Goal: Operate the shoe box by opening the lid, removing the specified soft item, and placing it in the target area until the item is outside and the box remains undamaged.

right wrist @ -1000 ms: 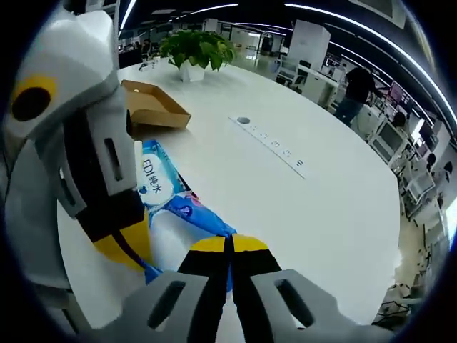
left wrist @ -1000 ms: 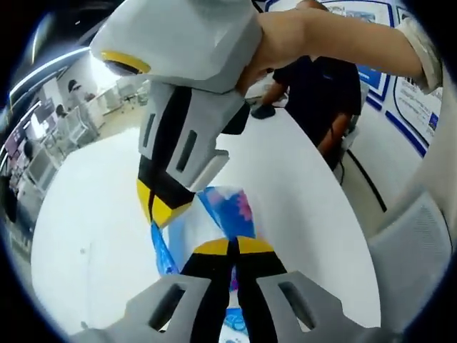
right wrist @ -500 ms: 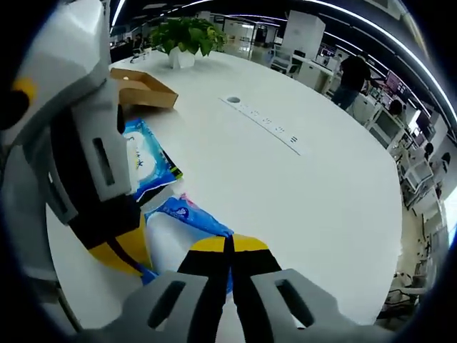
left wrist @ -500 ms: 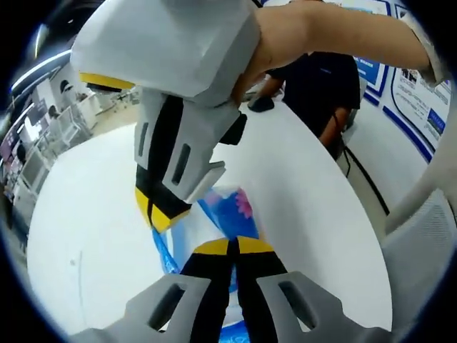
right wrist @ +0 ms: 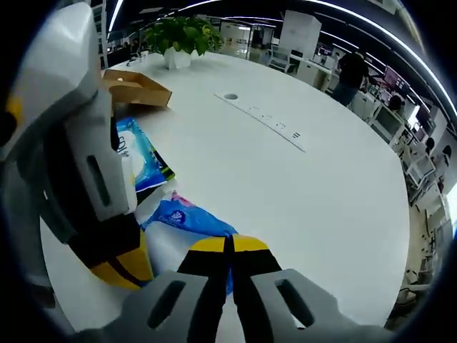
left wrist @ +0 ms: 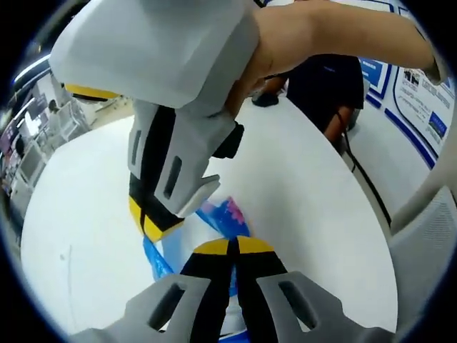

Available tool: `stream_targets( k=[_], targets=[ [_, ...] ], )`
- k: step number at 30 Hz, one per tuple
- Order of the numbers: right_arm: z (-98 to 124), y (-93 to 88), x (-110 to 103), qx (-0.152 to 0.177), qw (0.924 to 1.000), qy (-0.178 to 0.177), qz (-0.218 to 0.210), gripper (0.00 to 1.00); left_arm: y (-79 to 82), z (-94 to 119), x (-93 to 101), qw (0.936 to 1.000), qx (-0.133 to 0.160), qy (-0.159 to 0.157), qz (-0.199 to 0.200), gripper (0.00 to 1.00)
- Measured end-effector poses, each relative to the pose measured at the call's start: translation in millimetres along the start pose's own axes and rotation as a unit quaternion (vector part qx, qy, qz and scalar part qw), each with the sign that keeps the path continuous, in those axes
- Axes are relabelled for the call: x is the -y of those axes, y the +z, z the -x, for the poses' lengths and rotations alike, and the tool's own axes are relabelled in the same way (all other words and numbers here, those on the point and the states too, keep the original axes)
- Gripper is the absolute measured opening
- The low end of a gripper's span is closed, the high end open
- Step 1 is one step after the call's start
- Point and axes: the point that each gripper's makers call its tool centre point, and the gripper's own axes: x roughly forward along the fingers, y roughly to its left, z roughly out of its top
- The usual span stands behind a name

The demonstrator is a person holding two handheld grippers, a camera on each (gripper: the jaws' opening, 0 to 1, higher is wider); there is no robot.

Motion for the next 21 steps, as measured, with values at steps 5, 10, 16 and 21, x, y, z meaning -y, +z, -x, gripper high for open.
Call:
stream_targets(
  k=[5, 10, 16, 21],
  targets=[
    [-0.2, -1.2, -1.3, -0.003, 1.0, 0.002, 0.002, 0.0, -4.1, 1.1, 2.4, 1.0, -0.002, -0.001, 0.0, 0.0],
    [0.4, -2.5, -3.7, -0.006, 1.0, 0.002, 0.004, 0.0, -7.1, 3.2, 4.2, 1.0, -0.003, -0.002, -0.001, 0.0],
    [-0.7, -4.9, -4.0, -0.012, 0.9999, -0.002, 0.008, 0.0, -9.4, 4.8, 5.2, 0.9999, -0.008, -0.003, -0.009, 0.0],
    [0.1, -2.4, -7.7, -0.012, 0.9999, -0.003, 0.011, 0.07, -8.1, 6.9, 4.1, 1.0, -0.007, 0.006, 0.003, 0.03]
  ],
)
